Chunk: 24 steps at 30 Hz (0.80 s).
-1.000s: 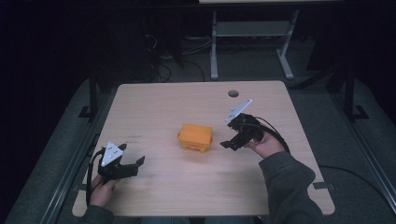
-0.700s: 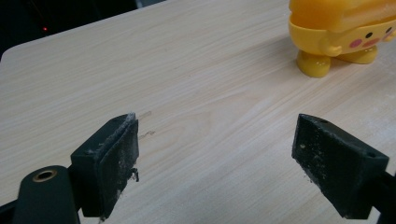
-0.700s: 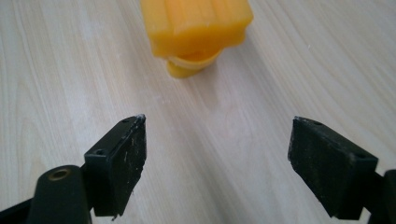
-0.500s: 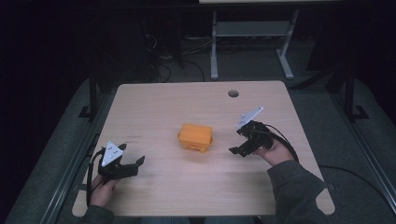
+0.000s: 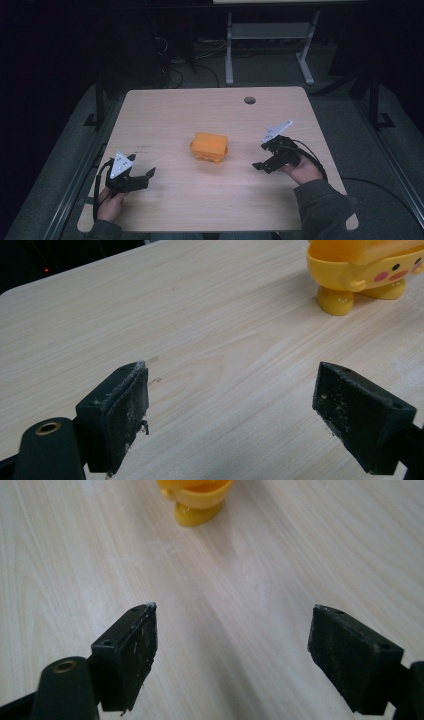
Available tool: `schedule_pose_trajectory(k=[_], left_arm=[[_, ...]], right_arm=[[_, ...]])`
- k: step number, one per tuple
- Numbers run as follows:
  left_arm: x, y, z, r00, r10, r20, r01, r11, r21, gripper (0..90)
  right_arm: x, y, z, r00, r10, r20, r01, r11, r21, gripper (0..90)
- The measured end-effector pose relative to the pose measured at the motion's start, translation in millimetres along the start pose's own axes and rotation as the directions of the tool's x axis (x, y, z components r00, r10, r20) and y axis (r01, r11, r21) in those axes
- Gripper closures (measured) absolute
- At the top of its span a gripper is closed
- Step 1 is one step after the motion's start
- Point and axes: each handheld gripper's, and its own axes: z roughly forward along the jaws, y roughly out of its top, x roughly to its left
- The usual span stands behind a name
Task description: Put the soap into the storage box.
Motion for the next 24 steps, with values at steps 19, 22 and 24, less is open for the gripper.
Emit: schedule_pose_trajectory(k=[19, 22, 24], left_arm=[[-1.0, -1.1, 1.8, 1.0000, 0.006, 0.002, -0.006, 1.0000, 0.007, 14.0], [-1.0, -1.3, 1.7, 1.0000, 0.003, 0.002, -0.003, 1.0000, 0.006, 14.0], [-0.8, -1.3, 1.3, 1.0000, 0.005, 0.000, -0.005, 1.0000, 0.006, 14.0]], right_arm=[[1.9, -35.5, -8.5, 0.9981, 0.061, 0.008, -0.061, 0.9981, -0.008, 19.8], [2.5, -45.9, -10.8, 0.9971, 0.076, 0.011, -0.076, 0.9970, -0.018, 20.0], [3.2, -50.6, -11.5, 0.9962, 0.086, 0.013, -0.086, 0.9962, -0.013, 20.0]])
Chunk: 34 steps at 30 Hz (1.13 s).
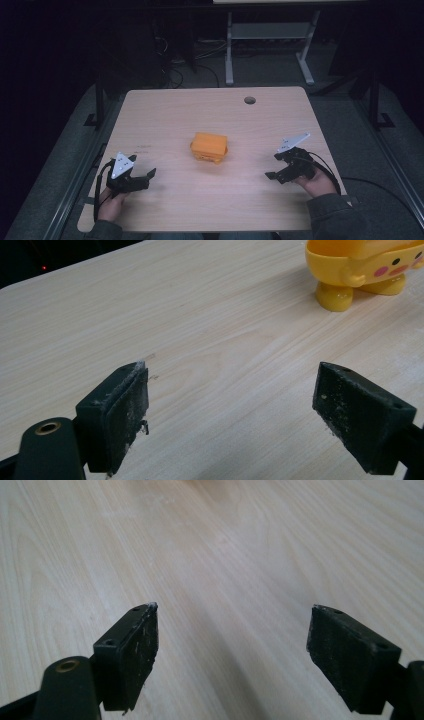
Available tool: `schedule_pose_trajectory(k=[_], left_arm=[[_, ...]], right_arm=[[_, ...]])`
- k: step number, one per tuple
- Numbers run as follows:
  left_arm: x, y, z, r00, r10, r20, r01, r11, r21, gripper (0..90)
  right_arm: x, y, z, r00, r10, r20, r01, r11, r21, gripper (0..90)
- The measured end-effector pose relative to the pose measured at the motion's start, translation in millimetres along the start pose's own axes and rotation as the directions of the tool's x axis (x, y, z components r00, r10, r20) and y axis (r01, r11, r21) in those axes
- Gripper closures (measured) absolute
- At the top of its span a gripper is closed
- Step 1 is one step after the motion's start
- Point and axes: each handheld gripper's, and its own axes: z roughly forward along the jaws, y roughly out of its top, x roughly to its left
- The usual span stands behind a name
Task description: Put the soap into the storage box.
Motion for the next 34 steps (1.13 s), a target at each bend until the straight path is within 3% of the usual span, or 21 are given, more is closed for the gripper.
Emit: schedule_pose_trajectory(k=[14, 28, 31, 34], left_arm=[[-0.5, -0.1, 0.1, 1.0000, -0.001, 0.001, 0.001, 1.0000, -0.006, 14.0], [-0.9, 0.2, -0.6, 1.0000, 0.000, 0.004, 0.000, 1.0000, -0.006, 14.0], [-1.0, 0.2, -0.5, 1.0000, 0.000, 0.005, 0.000, 1.0000, -0.006, 14.0], [-1.8, 0.4, -0.9, 1.0000, -0.004, 0.007, 0.004, 1.0000, -0.008, 14.0]], right_arm=[[3.9, -27.8, -2.6, 0.9995, 0.023, 0.020, -0.023, 0.9997, 0.002, 20.1], [9.9, -53.6, -9.5, 0.9975, 0.047, 0.053, -0.045, 0.9985, -0.031, 20.6], [13.0, -57.3, -10.6, 0.9969, 0.053, 0.058, -0.050, 0.9977, -0.045, 20.6], [20.1, -65.5, -17.0, 0.9929, 0.073, 0.095, -0.063, 0.9933, -0.097, 20.6]])
